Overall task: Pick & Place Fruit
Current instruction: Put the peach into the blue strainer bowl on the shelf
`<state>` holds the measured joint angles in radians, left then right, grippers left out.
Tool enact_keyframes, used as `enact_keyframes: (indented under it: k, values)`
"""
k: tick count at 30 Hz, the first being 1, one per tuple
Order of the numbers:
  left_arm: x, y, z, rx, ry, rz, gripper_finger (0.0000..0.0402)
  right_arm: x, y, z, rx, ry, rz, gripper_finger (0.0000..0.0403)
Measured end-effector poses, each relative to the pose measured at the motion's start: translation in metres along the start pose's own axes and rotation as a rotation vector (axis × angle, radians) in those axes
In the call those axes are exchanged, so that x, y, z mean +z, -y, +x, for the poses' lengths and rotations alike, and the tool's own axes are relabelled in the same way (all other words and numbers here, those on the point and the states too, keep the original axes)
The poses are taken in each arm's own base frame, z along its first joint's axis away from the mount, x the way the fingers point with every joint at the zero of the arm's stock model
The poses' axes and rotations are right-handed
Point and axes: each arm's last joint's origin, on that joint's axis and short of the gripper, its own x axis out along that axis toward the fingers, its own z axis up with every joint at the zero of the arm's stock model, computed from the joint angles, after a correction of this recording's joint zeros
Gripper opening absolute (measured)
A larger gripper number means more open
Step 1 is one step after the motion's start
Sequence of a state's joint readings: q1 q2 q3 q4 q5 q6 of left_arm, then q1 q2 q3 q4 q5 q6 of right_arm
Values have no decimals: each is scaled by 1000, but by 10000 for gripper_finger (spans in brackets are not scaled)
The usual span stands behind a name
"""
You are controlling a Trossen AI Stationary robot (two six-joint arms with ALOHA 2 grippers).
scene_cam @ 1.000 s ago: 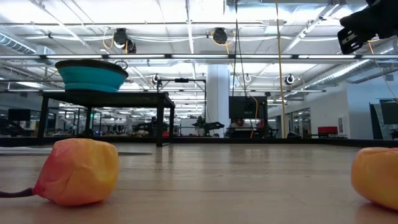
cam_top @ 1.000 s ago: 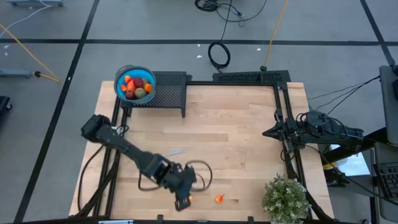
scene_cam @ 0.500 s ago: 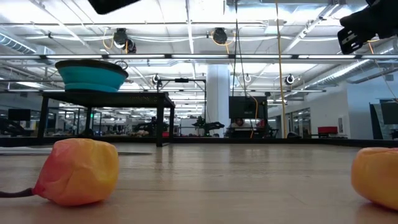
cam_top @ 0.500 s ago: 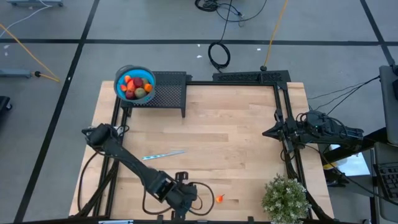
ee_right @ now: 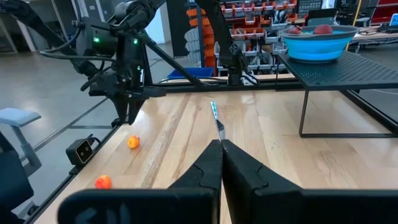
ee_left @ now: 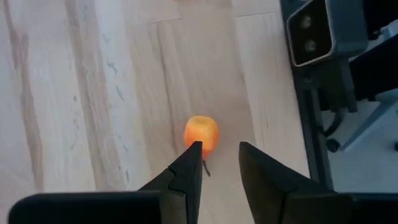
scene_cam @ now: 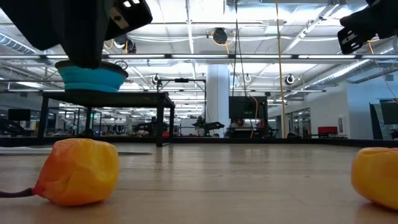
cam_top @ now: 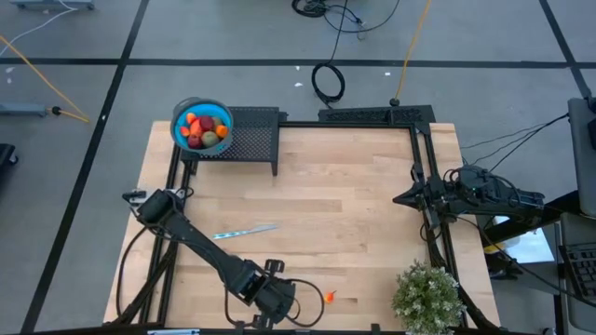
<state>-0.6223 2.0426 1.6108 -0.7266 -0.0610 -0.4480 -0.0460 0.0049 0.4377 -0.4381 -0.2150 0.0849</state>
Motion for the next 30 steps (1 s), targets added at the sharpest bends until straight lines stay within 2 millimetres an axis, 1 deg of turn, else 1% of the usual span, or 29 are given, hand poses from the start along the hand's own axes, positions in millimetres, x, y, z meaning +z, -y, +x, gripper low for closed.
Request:
enact_keyframes:
  k: [3, 8, 12, 16, 19, 22, 30]
  values:
    - [0, -3, 0, 13, -13, -39, 130, 0, 0, 0, 0, 0, 0, 0]
    - [2, -8, 4, 32, -6, -76, 192, 0, 0, 0, 0, 0, 0, 0]
    - [4, -6, 10, 12, 16, -63, 240, 0, 0, 0, -1, 0, 0, 0]
    - [5, -4, 19, 9, 32, -22, 270, 0, 0, 0, -1, -1, 0, 0]
    - [5, -4, 25, 12, 25, -24, 279, 0, 0, 0, -1, 0, 0, 0]
    - [1, -4, 31, 27, 1, -15, 279, 0, 0, 0, -1, 0, 0, 0]
    - [-3, -4, 46, 36, -29, -10, 252, 0, 0, 0, -2, 0, 0, 0]
